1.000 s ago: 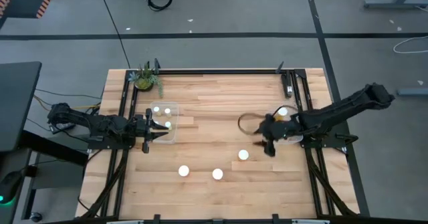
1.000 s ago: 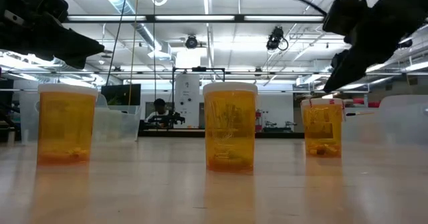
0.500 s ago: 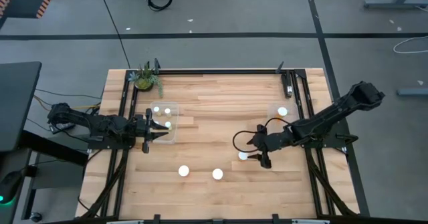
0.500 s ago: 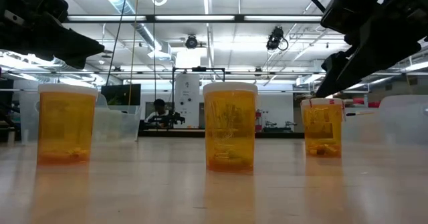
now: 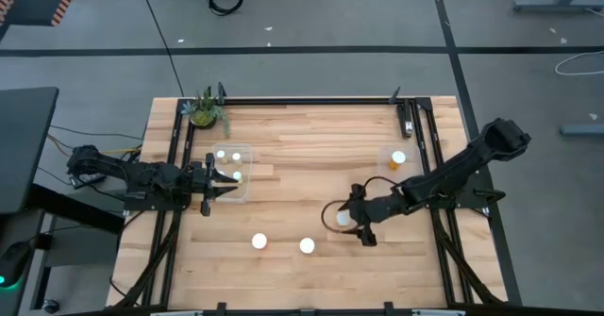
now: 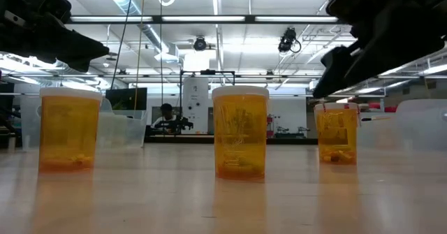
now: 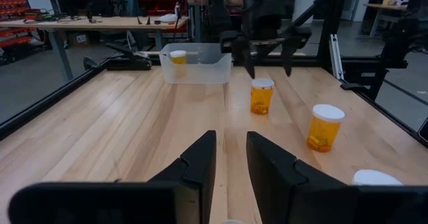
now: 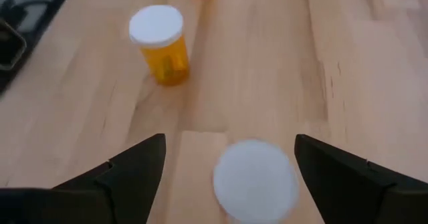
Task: Pick and place medicine bottles into bin by pill shape (circle, oval)
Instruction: Put the big orange pill bottle into the right transparent bin
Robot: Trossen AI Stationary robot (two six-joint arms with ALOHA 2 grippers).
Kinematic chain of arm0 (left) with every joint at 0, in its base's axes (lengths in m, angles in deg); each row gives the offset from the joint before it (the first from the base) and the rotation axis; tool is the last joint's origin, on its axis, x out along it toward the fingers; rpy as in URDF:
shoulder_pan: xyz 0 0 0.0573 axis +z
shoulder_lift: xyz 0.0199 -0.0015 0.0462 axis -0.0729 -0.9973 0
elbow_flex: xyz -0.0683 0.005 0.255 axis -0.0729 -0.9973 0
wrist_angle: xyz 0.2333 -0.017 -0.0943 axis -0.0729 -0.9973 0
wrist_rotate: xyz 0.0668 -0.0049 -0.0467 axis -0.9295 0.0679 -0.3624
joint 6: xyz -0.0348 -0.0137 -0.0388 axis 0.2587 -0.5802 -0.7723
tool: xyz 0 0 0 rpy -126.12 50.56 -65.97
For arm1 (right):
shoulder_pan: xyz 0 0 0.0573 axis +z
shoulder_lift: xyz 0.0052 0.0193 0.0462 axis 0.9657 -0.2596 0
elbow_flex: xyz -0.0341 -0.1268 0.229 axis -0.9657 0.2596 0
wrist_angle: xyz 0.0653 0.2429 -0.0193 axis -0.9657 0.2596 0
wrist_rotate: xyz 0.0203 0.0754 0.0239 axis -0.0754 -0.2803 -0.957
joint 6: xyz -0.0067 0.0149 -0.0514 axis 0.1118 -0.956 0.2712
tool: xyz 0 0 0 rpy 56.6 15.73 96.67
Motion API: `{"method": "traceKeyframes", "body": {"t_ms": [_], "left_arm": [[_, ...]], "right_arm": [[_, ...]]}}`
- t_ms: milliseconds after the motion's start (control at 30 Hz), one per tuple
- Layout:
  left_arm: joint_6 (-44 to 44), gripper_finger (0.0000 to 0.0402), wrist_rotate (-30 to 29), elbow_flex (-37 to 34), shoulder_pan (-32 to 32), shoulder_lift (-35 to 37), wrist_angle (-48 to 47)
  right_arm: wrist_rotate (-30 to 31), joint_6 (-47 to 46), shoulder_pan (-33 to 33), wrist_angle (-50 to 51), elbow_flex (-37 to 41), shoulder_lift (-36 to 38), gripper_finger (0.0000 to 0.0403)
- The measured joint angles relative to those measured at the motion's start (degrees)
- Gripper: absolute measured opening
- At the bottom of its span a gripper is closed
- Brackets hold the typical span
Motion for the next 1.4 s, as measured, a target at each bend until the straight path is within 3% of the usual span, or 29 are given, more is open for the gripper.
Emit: {"method": "traceKeyframes", "body": {"t_ms": [200,633,1067,1200,1400], "left_arm": [[0.02,0.0094,0.0,0.0,0.0,0.0,0.02],[0.0,0.0085,0.02,0.0,0.01,-0.01,0.0],[0.0,0.0082,0.0,0.0,0.0,-0.01,0.0],[0.0,0.0081,0.02,0.01,0.01,-0.01,0.0],[0.02,0.0088,0.02,0.0,0.01,0.0,0.03]], "right_arm": [[3.56,5.49,1.95,2.16,-3.58,-4.9,0.0339],[5.64,1.96,1.34,9.0,-3.73,-5.91,0.0337],[4.92,-2.96,-1.12,9.08,-3.7,-5.66,0.0242],[4.77,-6.32,-2.22,15.22,-4.63,-3.76,0.0227],[6.57,-13.32,-3.12,29.11,-8.29,1.66,0.0241]]}}
